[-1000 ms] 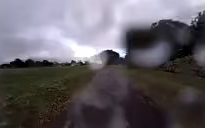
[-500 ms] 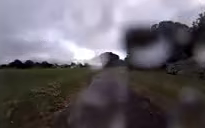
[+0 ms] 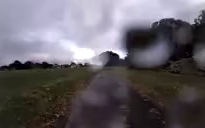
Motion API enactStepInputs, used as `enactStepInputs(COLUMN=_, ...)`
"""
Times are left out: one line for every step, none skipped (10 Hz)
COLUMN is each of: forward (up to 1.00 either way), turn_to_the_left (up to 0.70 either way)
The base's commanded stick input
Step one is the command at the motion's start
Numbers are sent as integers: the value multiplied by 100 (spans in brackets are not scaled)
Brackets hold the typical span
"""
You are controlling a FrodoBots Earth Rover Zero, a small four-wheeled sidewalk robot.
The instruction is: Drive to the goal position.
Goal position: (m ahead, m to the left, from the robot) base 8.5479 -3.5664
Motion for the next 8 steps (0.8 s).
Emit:
enactStepInputs(forward=70, turn_to_the_left=0)
enactStepInputs(forward=70, turn_to_the_left=0)
enactStepInputs(forward=70, turn_to_the_left=-13)
enactStepInputs(forward=70, turn_to_the_left=-13)
enactStepInputs(forward=70, turn_to_the_left=-14)
enactStepInputs(forward=70, turn_to_the_left=-14)
enactStepInputs(forward=70, turn_to_the_left=-14)
enactStepInputs(forward=70, turn_to_the_left=-14)
